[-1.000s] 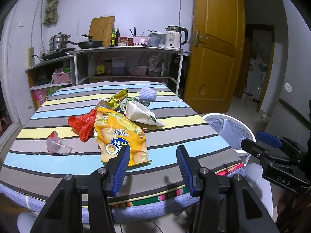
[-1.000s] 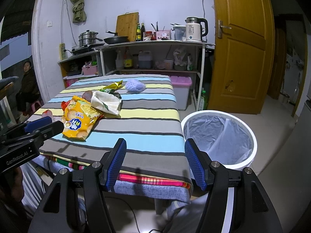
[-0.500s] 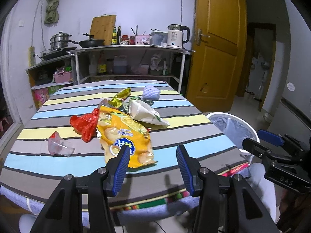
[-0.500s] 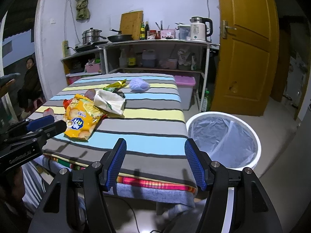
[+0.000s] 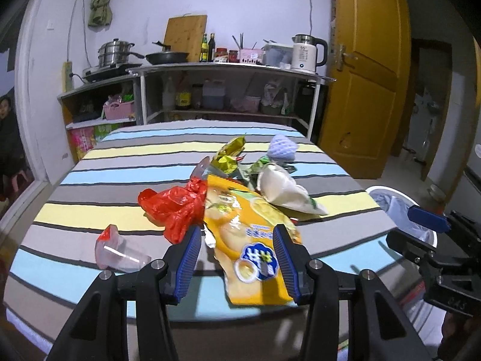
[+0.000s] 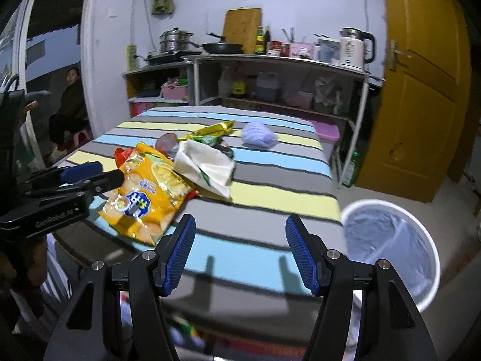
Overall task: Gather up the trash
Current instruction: 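Grasp the yellow snack bag with the left gripper while the right gripper grasps the white tissue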
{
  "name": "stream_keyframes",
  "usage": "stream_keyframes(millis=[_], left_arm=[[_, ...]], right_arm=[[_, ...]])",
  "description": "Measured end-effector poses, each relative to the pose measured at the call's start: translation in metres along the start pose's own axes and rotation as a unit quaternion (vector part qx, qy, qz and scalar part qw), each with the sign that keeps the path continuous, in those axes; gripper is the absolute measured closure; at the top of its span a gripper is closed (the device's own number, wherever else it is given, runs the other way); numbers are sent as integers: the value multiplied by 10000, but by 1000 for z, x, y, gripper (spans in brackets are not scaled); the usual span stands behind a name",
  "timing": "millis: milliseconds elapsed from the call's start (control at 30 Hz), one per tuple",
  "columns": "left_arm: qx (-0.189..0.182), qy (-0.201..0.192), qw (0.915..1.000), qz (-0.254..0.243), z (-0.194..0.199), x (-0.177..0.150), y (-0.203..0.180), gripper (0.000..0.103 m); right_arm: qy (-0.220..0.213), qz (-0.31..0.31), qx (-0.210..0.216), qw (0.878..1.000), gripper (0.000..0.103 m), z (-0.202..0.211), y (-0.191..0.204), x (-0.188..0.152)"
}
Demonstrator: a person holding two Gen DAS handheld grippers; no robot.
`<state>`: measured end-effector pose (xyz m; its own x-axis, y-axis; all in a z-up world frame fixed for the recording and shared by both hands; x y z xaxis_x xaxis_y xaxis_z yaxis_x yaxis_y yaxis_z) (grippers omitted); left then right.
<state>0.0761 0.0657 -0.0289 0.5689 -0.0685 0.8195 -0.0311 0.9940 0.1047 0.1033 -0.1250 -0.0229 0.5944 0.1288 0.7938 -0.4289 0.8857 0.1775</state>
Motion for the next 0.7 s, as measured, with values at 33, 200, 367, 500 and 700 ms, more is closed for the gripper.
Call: stream_keyframes(millis=[33, 200, 367, 500, 700], left_arm=[[-31, 31, 10000, 26, -5, 0, 2, 54], [-202, 126, 9997, 106, -25, 3, 10, 54], [-329, 243, 9989, 211, -40, 0, 16, 54], [-432, 317, 9983, 247, -49, -2, 17, 54], [-623, 395, 9968, 293, -58, -4, 17, 67]], right_arm=[[35, 54, 65, 10000, 40, -7, 4, 3], [196, 247, 191, 9993, 40, -38, 17, 15], [460, 444, 352, 9973, 40, -68, 28, 22], [695, 564, 467, 9949, 41, -89, 35, 26], [1099, 718, 551, 9898, 73, -114, 39, 27]])
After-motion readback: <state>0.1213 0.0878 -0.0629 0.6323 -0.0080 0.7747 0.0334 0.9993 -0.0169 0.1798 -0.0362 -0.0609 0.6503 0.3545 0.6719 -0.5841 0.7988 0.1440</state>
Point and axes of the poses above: each gripper's, at about its wrist camera, not at the fingertips, and z roughly against the way its jaws point, y to its left, x to its top, the point moved 4 cm from there along -z, roughly the way its jaws point, and after that the axes turned 13 degrees about -z, right-handed, at the moved point
